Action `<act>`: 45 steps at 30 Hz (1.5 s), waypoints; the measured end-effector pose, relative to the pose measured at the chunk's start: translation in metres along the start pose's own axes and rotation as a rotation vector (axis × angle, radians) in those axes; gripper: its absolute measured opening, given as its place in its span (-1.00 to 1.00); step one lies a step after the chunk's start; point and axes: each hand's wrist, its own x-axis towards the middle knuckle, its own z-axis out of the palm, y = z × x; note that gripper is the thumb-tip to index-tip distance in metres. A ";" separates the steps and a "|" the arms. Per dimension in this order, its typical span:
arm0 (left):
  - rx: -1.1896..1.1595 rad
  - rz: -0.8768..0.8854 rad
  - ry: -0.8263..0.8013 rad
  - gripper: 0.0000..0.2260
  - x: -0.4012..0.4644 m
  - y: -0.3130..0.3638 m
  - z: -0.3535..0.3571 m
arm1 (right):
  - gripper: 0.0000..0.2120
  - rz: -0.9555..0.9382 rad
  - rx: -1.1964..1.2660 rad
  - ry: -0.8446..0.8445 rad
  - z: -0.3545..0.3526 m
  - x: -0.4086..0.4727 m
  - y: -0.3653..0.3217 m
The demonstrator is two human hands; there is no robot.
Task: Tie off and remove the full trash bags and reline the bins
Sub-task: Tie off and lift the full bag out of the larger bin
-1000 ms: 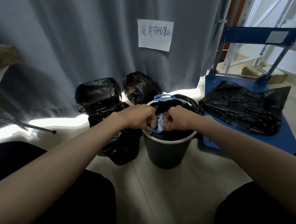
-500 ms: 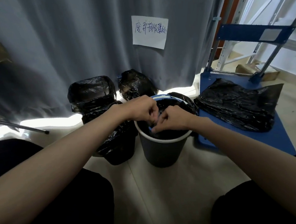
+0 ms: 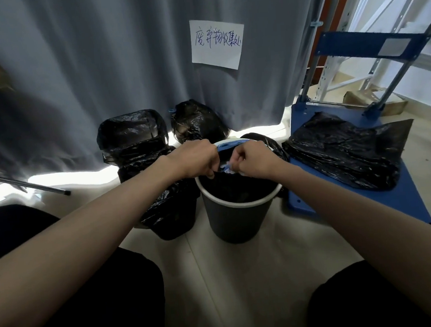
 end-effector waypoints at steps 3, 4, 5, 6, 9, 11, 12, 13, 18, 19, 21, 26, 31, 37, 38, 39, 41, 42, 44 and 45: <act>-0.007 -0.015 0.000 -0.86 0.001 0.004 0.001 | -0.91 0.057 0.090 -0.013 -0.005 -0.002 0.001; -0.009 -0.020 0.003 -0.87 0.002 0.006 0.001 | -0.89 0.061 0.106 -0.005 -0.007 -0.002 0.001; -0.013 -0.026 0.008 -0.84 0.003 0.008 0.001 | -0.87 0.061 0.120 0.003 -0.009 -0.002 0.001; -0.019 -0.031 0.016 -0.80 0.004 0.009 0.001 | -0.86 0.060 0.133 0.006 -0.011 -0.002 0.000; -0.033 -0.046 0.025 -0.74 0.008 0.010 0.001 | -0.87 0.039 0.142 0.024 -0.019 -0.002 0.001; -0.047 -0.059 0.015 -0.72 0.010 0.010 0.003 | -0.90 0.032 0.124 0.049 -0.025 -0.002 0.002; -0.053 -0.066 0.008 -0.71 0.010 0.010 0.003 | -0.92 0.029 0.112 0.057 -0.028 -0.002 0.003; -0.059 -0.074 0.003 -0.71 0.011 0.010 0.004 | -0.93 0.023 0.100 0.064 -0.032 -0.002 0.003; -0.101 -0.101 0.049 -0.81 0.015 0.004 0.011 | -0.85 -0.041 0.110 0.181 -0.056 -0.003 -0.001; -0.105 -0.104 0.056 -0.83 0.016 0.002 0.013 | -0.82 -0.049 0.116 0.202 -0.058 -0.004 -0.002; -0.108 -0.106 0.055 -0.83 0.017 0.001 0.014 | -0.85 -0.055 0.117 0.220 -0.058 -0.005 -0.003; -0.374 -0.051 0.046 -0.75 0.019 0.004 0.001 | -0.92 -0.083 0.162 0.256 -0.053 -0.003 -0.004; -0.687 -0.009 0.319 -0.76 0.017 0.021 -0.009 | -0.96 -0.116 0.272 0.202 -0.046 -0.006 -0.010; -0.785 -0.117 0.414 -0.83 0.017 0.020 -0.020 | -0.87 0.019 0.467 0.270 -0.043 0.000 0.004; -0.769 -0.131 0.429 -0.82 0.017 0.019 -0.022 | -0.87 0.055 0.398 0.220 -0.040 0.002 0.010; -0.767 -0.144 0.439 -0.81 0.016 0.018 -0.024 | -0.87 0.080 0.314 0.134 -0.036 0.004 0.015; -0.774 -0.159 0.447 -0.80 0.015 0.015 -0.026 | -0.88 0.089 0.160 -0.022 -0.022 0.005 0.023; -0.767 -0.164 0.451 -0.78 0.015 0.014 -0.027 | -0.89 0.075 0.102 -0.057 -0.014 0.006 0.026; -0.738 -0.166 0.468 -0.77 0.014 0.013 -0.026 | -0.88 0.035 0.007 -0.072 0.001 0.007 0.028; -0.725 -0.163 0.475 -0.78 0.014 0.013 -0.025 | -0.83 0.022 -0.028 -0.050 0.007 0.009 0.029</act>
